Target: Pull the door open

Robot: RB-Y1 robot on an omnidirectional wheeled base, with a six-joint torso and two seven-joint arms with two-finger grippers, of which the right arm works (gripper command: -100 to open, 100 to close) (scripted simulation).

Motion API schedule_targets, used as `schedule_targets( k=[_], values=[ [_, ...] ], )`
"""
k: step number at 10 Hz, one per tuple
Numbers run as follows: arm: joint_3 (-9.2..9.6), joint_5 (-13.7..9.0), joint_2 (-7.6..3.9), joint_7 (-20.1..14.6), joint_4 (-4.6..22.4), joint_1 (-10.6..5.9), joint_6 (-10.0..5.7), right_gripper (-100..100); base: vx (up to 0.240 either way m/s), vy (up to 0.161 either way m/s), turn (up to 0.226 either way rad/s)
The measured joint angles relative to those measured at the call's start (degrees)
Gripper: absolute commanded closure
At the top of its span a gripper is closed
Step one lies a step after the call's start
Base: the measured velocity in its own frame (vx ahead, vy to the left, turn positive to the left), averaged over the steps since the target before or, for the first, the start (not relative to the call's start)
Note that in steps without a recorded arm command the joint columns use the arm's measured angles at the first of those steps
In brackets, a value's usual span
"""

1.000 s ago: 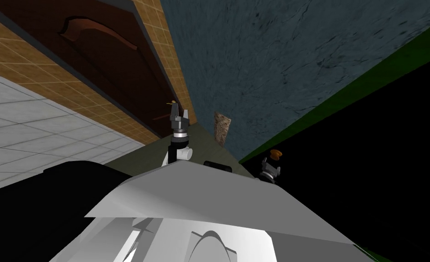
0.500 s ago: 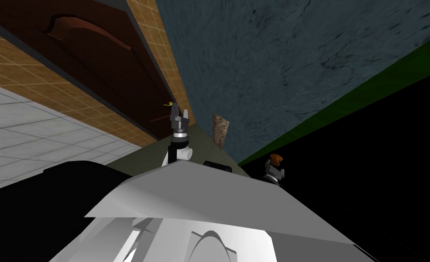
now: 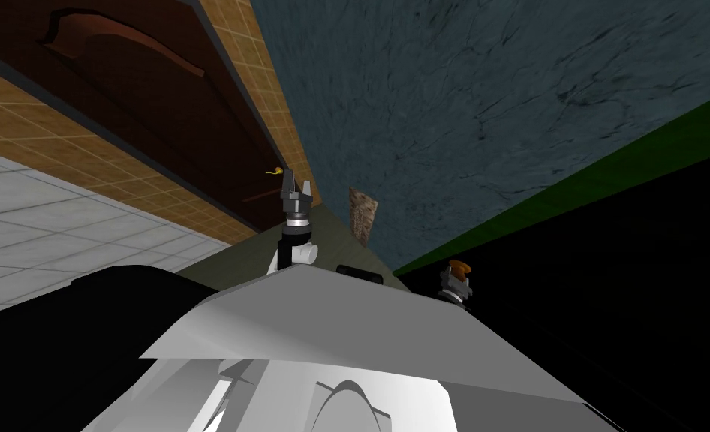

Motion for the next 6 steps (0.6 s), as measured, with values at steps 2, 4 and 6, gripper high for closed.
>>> schedule_targets(
  k=[2,4,6],
  values=[
    [0.12,0.07,0.06,0.11,0.04,0.03,0.12,100,-0.010,0.003,0.002],
    [0.17,0.08,0.10,0.10,0.05,0.05,0.17,100,-0.056,0.000,0.024],
    [1.10,0.67,-0.45,-0.63,-0.21,-0.02,-0.18,100,-0.200,0.019,0.064]
  ],
)
